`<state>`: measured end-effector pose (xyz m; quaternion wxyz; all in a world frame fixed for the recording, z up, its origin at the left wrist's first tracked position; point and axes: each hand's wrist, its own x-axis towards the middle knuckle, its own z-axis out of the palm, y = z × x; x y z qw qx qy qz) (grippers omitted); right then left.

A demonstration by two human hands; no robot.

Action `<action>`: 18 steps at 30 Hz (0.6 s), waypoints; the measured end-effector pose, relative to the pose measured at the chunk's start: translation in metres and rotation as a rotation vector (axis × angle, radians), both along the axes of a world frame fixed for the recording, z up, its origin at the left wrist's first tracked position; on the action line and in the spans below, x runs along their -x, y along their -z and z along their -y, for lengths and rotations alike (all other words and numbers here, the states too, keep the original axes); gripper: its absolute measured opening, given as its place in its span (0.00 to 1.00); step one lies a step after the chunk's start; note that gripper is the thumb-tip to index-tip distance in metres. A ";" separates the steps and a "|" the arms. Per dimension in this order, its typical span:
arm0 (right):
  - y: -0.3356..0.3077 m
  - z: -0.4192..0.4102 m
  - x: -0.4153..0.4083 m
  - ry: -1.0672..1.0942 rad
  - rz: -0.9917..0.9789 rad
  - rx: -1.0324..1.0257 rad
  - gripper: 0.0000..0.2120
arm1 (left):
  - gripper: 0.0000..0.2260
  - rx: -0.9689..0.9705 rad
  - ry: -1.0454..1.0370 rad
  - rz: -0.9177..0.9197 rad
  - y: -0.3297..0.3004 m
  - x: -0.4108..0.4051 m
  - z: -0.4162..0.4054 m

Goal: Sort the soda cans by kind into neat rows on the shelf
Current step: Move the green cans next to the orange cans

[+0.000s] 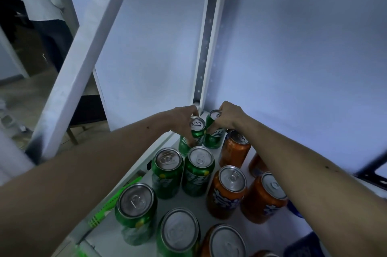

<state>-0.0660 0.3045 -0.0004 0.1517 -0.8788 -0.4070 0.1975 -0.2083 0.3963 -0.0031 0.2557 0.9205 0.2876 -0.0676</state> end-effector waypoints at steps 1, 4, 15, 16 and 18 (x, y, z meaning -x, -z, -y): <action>-0.002 0.002 0.001 -0.007 -0.003 -0.001 0.39 | 0.40 0.001 0.003 -0.008 -0.003 0.001 0.000; -0.012 0.009 0.003 -0.019 0.017 0.019 0.40 | 0.41 0.057 -0.037 0.004 -0.016 0.006 0.001; -0.085 0.106 0.015 0.132 -0.011 -0.241 0.27 | 0.28 -0.091 0.071 0.234 -0.076 0.019 0.044; -0.090 0.120 0.020 0.145 0.001 -0.267 0.26 | 0.27 -0.093 0.092 0.268 -0.078 0.021 0.052; -0.101 0.149 0.030 0.167 0.021 -0.303 0.24 | 0.27 -0.078 0.143 0.319 -0.082 0.024 0.069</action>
